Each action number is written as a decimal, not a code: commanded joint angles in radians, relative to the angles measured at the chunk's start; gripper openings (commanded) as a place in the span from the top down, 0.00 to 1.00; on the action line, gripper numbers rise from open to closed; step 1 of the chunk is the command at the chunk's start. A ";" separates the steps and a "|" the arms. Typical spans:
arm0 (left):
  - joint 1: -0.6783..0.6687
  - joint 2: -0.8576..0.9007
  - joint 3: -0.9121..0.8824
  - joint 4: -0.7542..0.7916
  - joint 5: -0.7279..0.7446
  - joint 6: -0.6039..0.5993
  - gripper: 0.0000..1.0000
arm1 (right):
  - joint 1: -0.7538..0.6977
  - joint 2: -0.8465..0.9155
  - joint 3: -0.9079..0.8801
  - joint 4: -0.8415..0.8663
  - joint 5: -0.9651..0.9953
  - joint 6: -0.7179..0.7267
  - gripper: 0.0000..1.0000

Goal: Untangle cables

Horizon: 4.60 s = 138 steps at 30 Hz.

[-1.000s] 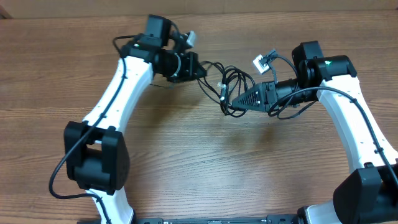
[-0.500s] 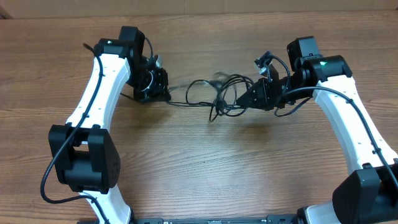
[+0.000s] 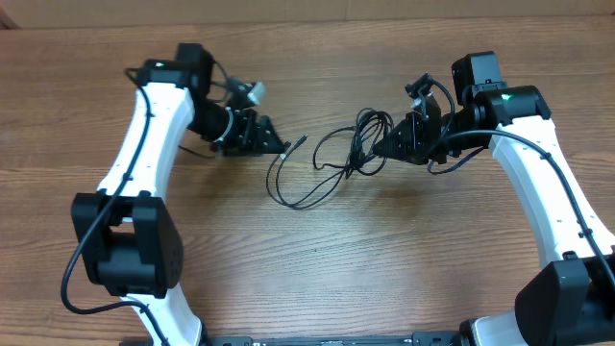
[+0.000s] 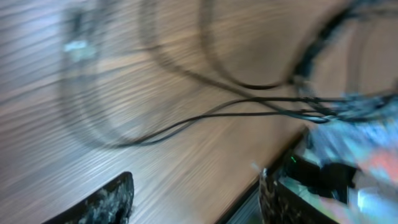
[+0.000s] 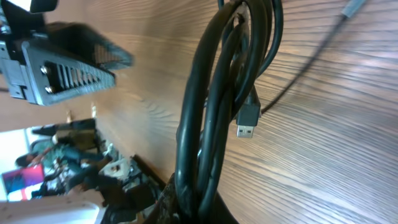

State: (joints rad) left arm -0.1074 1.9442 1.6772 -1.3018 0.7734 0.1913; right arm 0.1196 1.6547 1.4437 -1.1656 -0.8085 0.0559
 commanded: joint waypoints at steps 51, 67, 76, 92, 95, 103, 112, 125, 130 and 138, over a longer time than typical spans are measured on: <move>0.064 -0.160 0.175 -0.053 -0.745 -0.388 0.96 | 0.029 -0.025 -0.141 0.066 0.610 0.186 0.96; -0.220 -0.076 0.175 -0.008 -0.172 -0.135 0.40 | 0.175 -0.069 0.058 0.116 -0.117 -0.169 0.96; -0.228 0.096 0.175 -0.006 -0.239 -0.146 0.42 | 0.175 -0.069 0.058 0.119 -0.182 -0.161 0.96; -0.273 0.096 -0.106 0.467 -0.073 -0.558 0.69 | 0.169 -0.069 0.148 0.169 -0.423 -0.101 0.96; -0.264 0.096 -0.106 0.466 -0.074 -0.549 0.96 | 0.147 -0.069 0.148 0.137 -0.204 0.024 0.96; -0.099 -0.033 -0.105 0.358 -0.067 -0.367 0.96 | 0.095 -0.069 0.129 -0.062 0.921 0.446 0.96; -0.082 -0.205 -0.105 0.320 -0.095 -0.338 0.96 | 0.095 -0.050 0.171 -0.033 0.442 0.142 0.85; -0.129 -0.204 -0.105 0.303 -0.335 -0.951 0.96 | 0.358 -0.074 0.272 0.110 0.480 0.388 0.48; -0.158 -0.204 -0.105 0.292 -0.331 -0.992 0.96 | 0.369 0.021 0.270 0.126 0.562 0.446 0.47; -0.186 -0.204 -0.105 0.315 -0.188 -0.780 0.96 | 0.361 0.127 0.270 0.106 0.752 0.523 0.49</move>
State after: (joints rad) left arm -0.2813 1.7424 1.5642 -1.0050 0.4442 -0.7609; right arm 0.4816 1.7634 1.6962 -1.0309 -0.2195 0.5098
